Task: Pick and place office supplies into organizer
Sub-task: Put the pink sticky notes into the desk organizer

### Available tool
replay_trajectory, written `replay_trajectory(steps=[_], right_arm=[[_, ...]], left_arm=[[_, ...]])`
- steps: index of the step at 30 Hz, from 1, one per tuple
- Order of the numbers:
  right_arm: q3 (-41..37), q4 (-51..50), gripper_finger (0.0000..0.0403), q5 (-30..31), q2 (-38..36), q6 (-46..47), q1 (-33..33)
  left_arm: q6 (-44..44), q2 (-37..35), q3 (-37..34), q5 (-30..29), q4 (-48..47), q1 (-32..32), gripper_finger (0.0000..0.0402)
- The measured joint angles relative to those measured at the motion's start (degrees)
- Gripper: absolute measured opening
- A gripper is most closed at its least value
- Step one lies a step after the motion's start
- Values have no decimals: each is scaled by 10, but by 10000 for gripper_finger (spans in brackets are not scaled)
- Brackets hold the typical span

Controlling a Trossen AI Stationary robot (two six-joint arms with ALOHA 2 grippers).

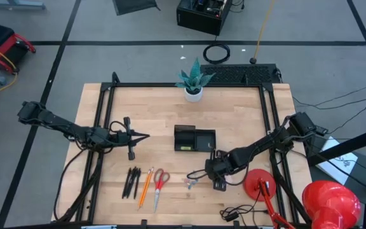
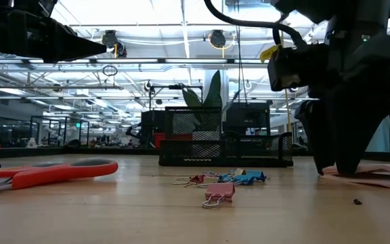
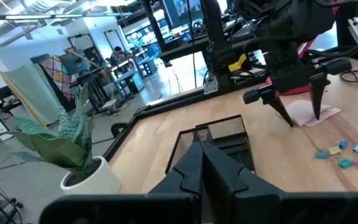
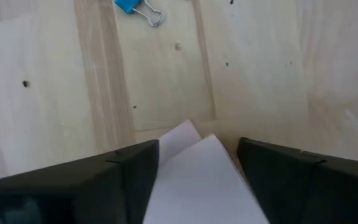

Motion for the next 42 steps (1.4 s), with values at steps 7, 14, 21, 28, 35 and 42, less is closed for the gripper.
replay_trajectory(steps=[7, 14, 21, 28, 35, 42], right_arm=[[-1, -4, 87, 11, 1, -24, -1], [-1, -5, 5, 17, -22, -30, -4], [45, -41, 68, 40, -76, -46, -3], [74, -85, 156, 14, -90, -69, 23], [72, -181, 221, 6, -89, -75, 82], [72, -101, 288, 25, -89, -71, 103]], left_arm=[[0, 0, 0, 0, 0, 0, 15], [0, 0, 0, 0, 0, 0, 15], [-1, 0, 0, 0, 1, 0, 15], [-1, 0, 0, 0, -8, 0, 15], [2, 0, 0, 0, -9, 0, 15], [2, 0, 0, 0, -8, 0, 15]])
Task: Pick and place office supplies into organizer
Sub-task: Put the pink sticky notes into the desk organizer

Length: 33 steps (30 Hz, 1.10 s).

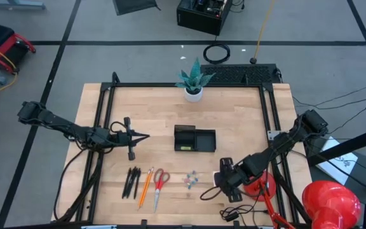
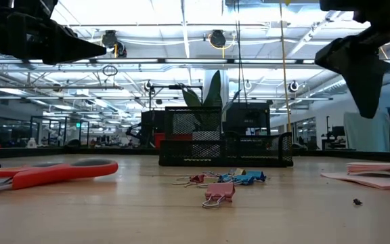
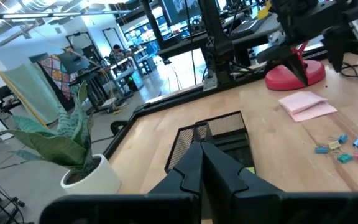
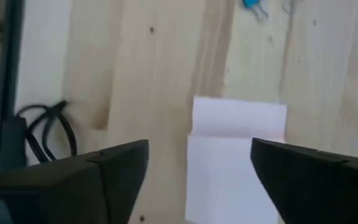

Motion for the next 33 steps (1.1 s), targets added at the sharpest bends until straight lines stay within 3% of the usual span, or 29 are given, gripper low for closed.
replay_trajectory(steps=[7, 20, 27, 33], right_arm=[[-23, -7, 350, 16, 0, 28, -1], [-125, 29, 356, 30, 0, 77, -1], [-176, 97, 339, 22, -5, 87, -1], [-178, 96, 283, 14, -3, 101, -2]], left_arm=[[-3, 0, 0, 0, 0, 0, 15], [-3, 0, 0, 0, -1, 0, 15], [-11, 0, 0, 0, -1, 0, 15], [-10, 0, 0, 0, -1, 0, 15]])
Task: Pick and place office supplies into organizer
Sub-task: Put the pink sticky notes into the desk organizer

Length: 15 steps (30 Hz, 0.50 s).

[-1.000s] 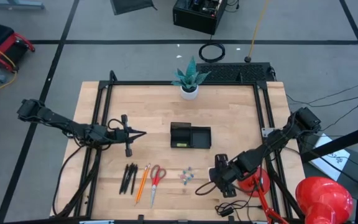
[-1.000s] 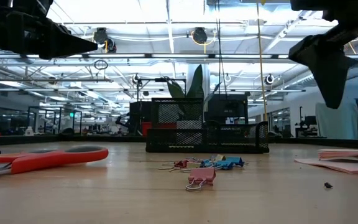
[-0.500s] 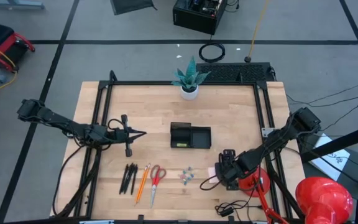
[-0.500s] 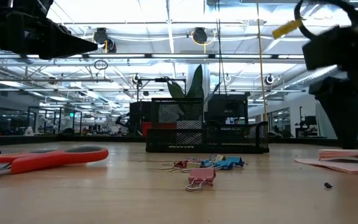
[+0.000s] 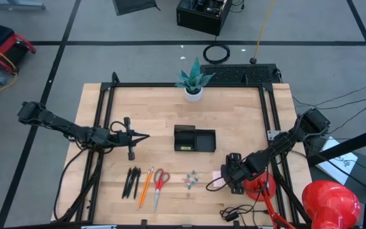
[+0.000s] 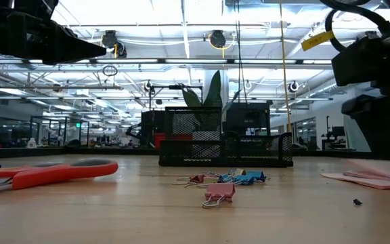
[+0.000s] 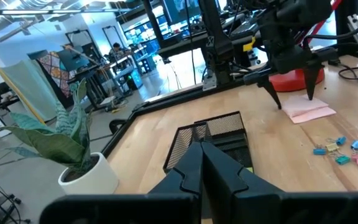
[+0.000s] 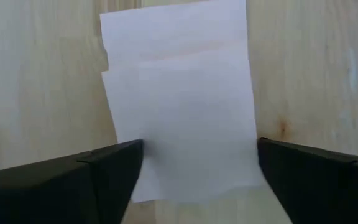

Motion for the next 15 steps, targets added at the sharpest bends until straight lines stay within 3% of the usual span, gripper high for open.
replay_trajectory(steps=[8, 15], right_arm=[[-1, -8, 168, -4, -1, 1, 0], [-1, -10, 102, -9, -15, -6, 0]], left_arm=[[1, 0, 0, 0, 0, 0, 15], [1, 0, 0, 0, 0, 0, 15]])
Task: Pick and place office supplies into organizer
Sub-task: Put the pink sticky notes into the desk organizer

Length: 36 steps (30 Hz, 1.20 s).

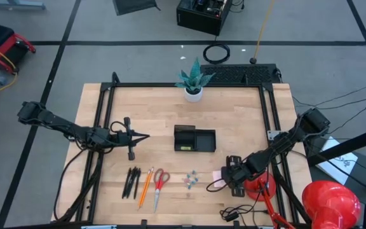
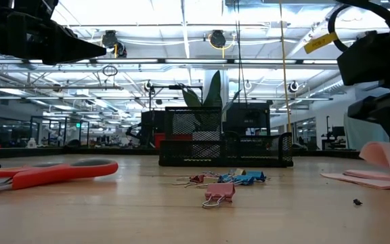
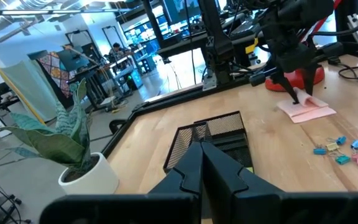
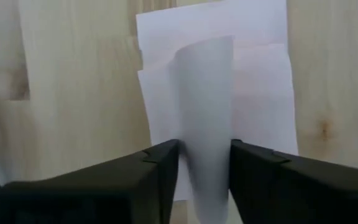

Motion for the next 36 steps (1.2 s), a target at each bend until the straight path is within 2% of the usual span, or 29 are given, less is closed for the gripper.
replay_trajectory(steps=[6, 11, 21, 25, 31, 36], right_arm=[[4, -29, 76, 10, -47, -8, 0], [26, -57, 73, 41, -75, -20, -1], [79, -64, 73, 43, -79, -94, -34], [121, -94, 73, 75, -79, -141, -47], [170, -110, 73, 125, -79, -233, -94], [173, -110, 73, 143, -80, -302, -151]], left_arm=[[0, 0, 0, 0, 0, 0, 15], [0, 0, 0, 0, 0, 0, 15], [0, 0, 0, 0, 1, 0, 15], [0, 0, 0, 0, 1, 0, 15], [0, 0, 0, 0, 2, 0, 15], [0, 0, 0, 0, 2, 0, 15]])
